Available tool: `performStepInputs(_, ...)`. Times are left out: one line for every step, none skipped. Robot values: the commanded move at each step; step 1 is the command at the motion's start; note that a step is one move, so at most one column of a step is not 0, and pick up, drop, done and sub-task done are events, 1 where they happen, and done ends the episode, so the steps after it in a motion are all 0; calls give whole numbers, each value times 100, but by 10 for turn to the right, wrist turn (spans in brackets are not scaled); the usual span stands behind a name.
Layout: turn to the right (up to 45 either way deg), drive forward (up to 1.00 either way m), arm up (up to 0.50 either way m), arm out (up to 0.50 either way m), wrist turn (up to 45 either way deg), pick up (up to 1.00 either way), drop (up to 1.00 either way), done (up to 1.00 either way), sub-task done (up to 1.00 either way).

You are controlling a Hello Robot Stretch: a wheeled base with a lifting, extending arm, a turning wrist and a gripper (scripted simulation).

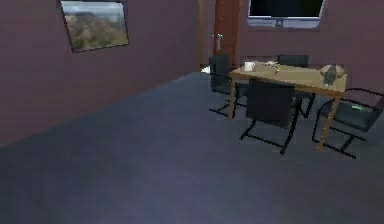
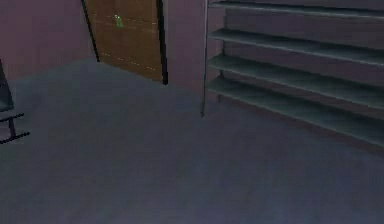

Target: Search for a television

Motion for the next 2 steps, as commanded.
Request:
performStepInputs(0, 100, 0, 0, 0, 0, 0, 0, 0)
performStepInputs(0, 100, 0, 0, 0, 0, 0, 0, 0)
